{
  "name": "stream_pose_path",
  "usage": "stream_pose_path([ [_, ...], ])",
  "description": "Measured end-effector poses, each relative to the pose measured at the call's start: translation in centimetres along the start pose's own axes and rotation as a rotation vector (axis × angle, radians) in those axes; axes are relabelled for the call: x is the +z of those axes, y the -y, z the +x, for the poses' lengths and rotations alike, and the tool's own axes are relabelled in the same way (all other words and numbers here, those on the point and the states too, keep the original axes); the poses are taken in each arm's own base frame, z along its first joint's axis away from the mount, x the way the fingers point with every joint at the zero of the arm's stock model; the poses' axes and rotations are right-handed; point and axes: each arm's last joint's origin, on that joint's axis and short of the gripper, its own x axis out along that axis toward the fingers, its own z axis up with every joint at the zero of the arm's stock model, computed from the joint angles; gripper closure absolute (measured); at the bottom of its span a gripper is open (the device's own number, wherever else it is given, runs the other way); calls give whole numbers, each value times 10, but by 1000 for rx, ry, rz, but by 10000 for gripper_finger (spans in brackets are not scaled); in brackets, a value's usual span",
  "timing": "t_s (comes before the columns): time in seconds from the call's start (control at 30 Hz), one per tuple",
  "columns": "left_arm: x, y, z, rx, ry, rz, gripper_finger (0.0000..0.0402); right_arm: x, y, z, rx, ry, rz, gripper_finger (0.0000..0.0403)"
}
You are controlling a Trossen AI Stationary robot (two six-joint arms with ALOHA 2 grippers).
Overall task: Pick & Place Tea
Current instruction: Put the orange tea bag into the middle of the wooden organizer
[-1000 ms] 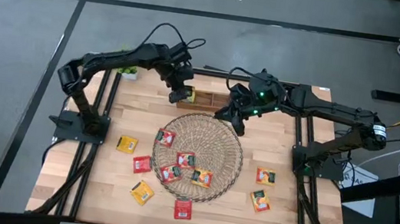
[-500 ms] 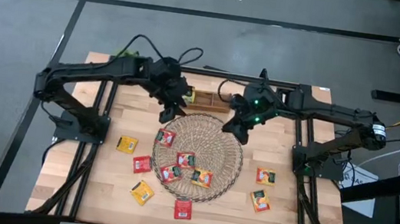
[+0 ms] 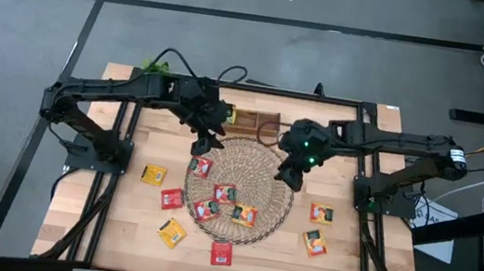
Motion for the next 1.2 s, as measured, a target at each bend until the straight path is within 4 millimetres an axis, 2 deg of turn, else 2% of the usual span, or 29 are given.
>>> stream_pose_path([
  [0.17, 0, 3, 0, -6, 2, 43, 186, -20, -10, 4, -84, -98, 44, 199],
  [0.3, 0, 4, 0, -9, 2, 54, 188, -38, -18, 15, -103, -169, 100, 199],
  [0.47, 0, 4, 0, -11, 2, 69, 185, -64, -23, 31, -171, -229, 249, 199],
  [0.6, 0, 4, 0, -18, -1, 73, 187, -87, -25, 34, -248, -278, 356, 199],
  [0.73, 0, 4, 0, -17, -2, 98, 189, -109, -22, 33, -359, -337, 483, 199],
  [0.9, 0, 4, 0, -18, -1, 114, 189, -125, -18, 40, -433, -349, 606, 199],
  [1.2, 0, 3, 0, -13, 3, 112, 190, -146, -1, 56, -526, -380, 647, 199],
])
